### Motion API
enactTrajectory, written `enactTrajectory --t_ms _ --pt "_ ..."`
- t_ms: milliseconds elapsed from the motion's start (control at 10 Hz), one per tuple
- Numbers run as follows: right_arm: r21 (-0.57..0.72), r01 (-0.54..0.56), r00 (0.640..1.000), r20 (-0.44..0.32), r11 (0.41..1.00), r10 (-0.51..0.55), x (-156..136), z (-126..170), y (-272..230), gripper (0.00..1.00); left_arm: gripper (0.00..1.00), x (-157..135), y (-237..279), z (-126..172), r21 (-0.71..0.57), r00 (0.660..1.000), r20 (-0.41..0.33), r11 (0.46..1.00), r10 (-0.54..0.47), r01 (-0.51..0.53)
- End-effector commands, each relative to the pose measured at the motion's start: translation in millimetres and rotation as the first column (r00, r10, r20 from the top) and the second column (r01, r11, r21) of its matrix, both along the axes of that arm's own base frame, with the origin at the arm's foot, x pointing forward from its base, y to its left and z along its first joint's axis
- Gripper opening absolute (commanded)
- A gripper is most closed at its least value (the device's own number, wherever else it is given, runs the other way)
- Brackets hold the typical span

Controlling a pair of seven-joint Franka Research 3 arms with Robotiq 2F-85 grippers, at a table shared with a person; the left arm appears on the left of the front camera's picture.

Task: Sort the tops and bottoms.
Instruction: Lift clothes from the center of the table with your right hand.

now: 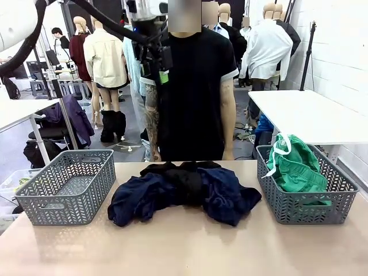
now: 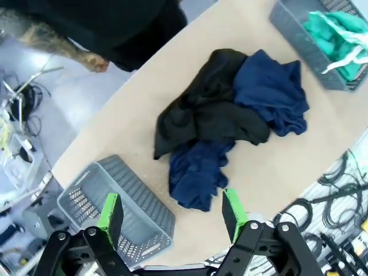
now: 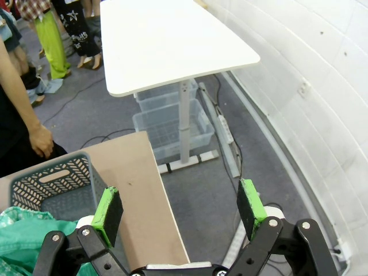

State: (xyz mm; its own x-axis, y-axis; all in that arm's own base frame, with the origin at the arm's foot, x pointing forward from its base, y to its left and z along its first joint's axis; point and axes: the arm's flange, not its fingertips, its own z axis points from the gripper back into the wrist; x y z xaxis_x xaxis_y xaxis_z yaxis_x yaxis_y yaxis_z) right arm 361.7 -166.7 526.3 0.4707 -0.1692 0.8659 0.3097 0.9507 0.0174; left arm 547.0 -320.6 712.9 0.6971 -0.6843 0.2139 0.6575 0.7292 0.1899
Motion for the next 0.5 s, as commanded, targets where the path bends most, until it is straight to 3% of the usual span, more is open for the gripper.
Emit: enactTrajectory --t_ms 0,100,200,300,400 --pt "0.019 0.005 1.0 -0.002 1.0 -0.005 0.9 -1.1 0.8 1.0 0.89 -0.5 98.1 -67.0 -0.035 0.994 -0.031 0.994 0.1 -0.101" --pt "0.019 0.005 1.0 -0.002 1.0 -0.005 0.9 -1.1 0.8 1.0 0.89 -3.3 140.1 -95.9 -0.029 0.979 -0.094 0.983 0.179 -0.183" --pt "0.019 0.005 1.0 -0.002 1.0 -0.005 0.9 -1.1 0.8 1.0 0.89 -8.5 176.6 -120.6 -0.037 0.968 -0.098 0.972 0.229 -0.234" --pt "0.019 0.005 1.0 -0.002 1.0 -0.005 0.9 -1.1 0.8 1.0 0.89 -14.8 210.4 -139.3 -0.126 0.959 -0.073 0.951 0.274 -0.281" --pt "0.019 0.005 1.0 -0.002 1.0 -0.005 0.9 -1.1 0.8 1.0 0.89 -16.1 244.8 -138.4 -0.259 0.947 0.004 0.915 0.32 -0.308"
